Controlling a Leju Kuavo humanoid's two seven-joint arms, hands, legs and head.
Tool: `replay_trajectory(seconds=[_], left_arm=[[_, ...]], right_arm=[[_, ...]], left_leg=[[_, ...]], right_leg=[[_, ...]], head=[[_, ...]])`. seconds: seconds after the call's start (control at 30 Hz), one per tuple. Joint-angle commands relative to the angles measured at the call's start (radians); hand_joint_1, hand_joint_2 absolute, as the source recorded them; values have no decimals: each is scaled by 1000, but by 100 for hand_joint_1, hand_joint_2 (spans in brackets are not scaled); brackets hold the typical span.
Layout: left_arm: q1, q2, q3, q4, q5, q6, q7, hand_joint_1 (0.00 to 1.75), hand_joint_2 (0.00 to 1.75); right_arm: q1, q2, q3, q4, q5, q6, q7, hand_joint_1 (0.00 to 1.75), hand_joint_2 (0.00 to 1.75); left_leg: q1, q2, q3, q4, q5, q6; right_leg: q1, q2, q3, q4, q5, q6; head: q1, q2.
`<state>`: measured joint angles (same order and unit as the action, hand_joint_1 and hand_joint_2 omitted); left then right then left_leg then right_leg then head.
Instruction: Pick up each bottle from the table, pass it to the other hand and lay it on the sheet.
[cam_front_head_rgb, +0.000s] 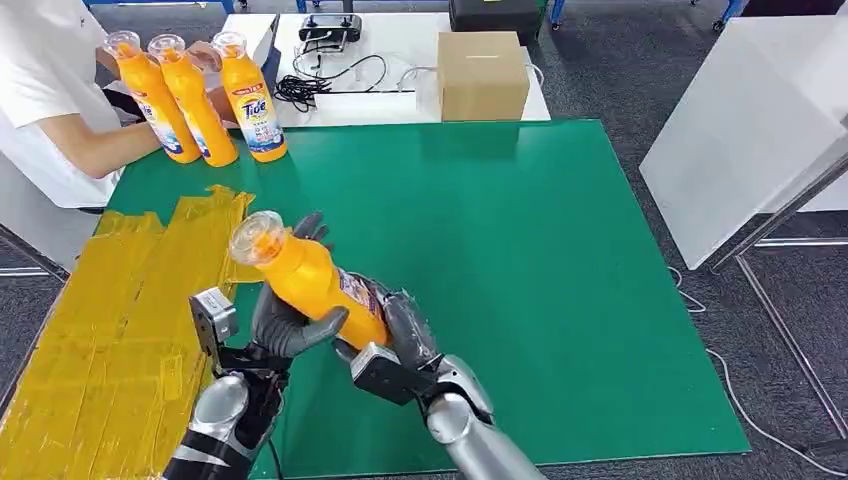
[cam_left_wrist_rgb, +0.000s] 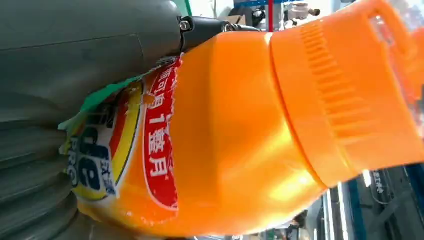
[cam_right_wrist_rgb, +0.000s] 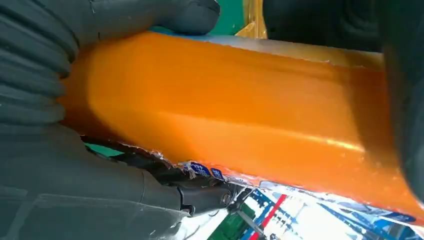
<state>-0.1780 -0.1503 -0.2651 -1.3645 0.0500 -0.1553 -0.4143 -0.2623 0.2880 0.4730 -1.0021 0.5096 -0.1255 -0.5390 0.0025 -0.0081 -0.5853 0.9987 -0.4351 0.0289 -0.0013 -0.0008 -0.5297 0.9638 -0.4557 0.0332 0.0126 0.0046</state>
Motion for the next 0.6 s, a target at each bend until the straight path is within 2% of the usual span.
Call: replay_trajectory(seconds=[0.03, 0.43, 0.47, 0.5, 0.6], left_arm=[[-56, -4, 33, 113, 17, 42, -6, 0, 175], [-51, -10, 42, 103, 27, 50, -9, 0, 175], [-46, -18, 57, 95, 43, 61, -17, 17, 175], [-42, -23, 66, 85, 51, 75, -26, 173, 175], [-22, -32, 87, 37, 83, 102, -44, 175, 175]], right_arm=[[-32, -19, 192, 63, 20, -18, 30, 175, 175], [-39, -21, 197, 79, 11, -23, 26, 175, 175], [-40, -21, 197, 83, 5, -24, 28, 175, 175], [-41, -21, 198, 88, 0, -30, 28, 175, 175], [-41, -26, 205, 88, -10, -44, 26, 175, 175]], left_leg=[[1, 1, 3, -1, -1, -1], [1, 0, 4, -1, -1, -1], [1, 0, 3, -1, 0, -1], [1, 0, 2, -1, 0, -1], [1, 1, 4, -1, -1, -1]], right_leg=[[1, 1, 3, -1, 0, 0], [1, -1, 5, -2, -1, 0], [1, -1, 4, -2, -1, 0], [1, 0, 3, -1, 0, 0], [1, 0, 5, -2, -1, 0]], head=[[0, 0], [0, 0], [0, 0], [0, 0], [0, 0]])
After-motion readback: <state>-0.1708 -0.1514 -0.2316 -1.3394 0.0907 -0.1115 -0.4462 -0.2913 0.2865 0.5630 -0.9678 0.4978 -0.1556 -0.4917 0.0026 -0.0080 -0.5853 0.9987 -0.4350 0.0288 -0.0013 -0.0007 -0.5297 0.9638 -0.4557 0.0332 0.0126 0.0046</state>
